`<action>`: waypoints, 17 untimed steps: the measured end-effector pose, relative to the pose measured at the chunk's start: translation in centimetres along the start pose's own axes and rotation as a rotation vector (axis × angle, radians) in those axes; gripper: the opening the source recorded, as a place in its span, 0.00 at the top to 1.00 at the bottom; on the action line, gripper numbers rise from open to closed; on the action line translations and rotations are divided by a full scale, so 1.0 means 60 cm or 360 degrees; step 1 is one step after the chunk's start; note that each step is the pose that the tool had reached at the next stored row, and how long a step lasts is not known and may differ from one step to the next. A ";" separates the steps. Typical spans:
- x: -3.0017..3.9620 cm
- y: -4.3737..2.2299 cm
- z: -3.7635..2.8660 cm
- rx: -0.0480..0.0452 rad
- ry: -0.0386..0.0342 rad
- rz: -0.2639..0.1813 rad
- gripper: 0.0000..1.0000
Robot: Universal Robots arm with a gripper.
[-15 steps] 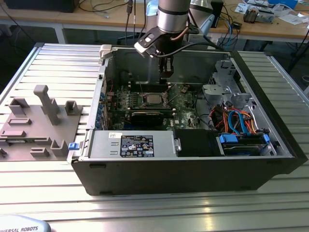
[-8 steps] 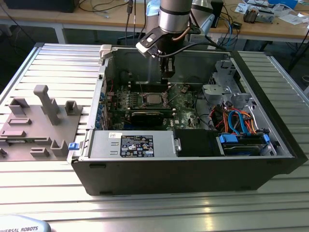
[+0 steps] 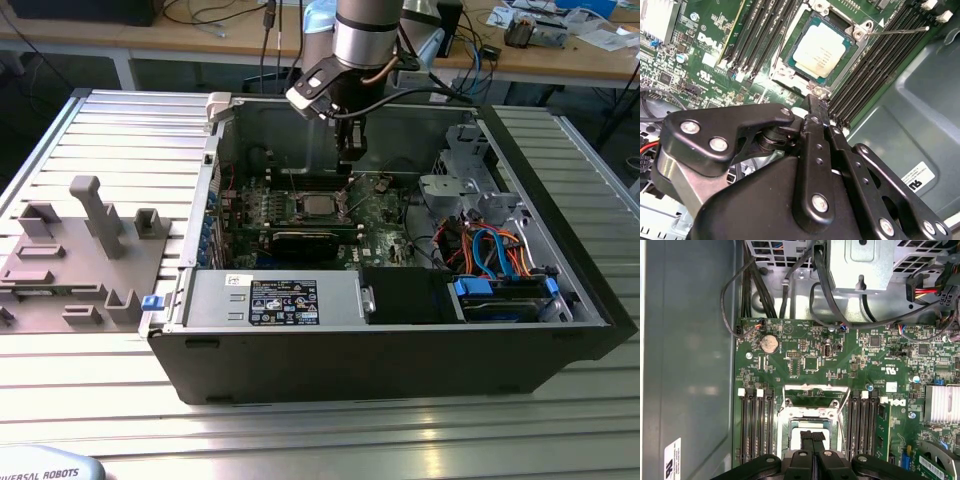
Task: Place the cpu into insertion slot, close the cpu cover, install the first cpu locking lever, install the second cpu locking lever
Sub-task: 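Close the cpu cover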
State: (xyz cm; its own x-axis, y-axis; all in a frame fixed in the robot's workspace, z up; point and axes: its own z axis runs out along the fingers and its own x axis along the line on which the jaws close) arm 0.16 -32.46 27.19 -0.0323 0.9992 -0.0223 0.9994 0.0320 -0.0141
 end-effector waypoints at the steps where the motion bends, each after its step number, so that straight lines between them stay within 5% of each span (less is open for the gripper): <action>1: 0.000 0.001 0.000 0.0000 0.0000 0.0000 0.89; 17: 0.000 0.016 0.000 0.0000 -0.0001 0.0000 0.89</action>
State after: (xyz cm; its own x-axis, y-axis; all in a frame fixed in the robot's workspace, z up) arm 1.11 -32.44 27.19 -0.0324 0.9992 -0.0229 0.9994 0.0321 -0.0140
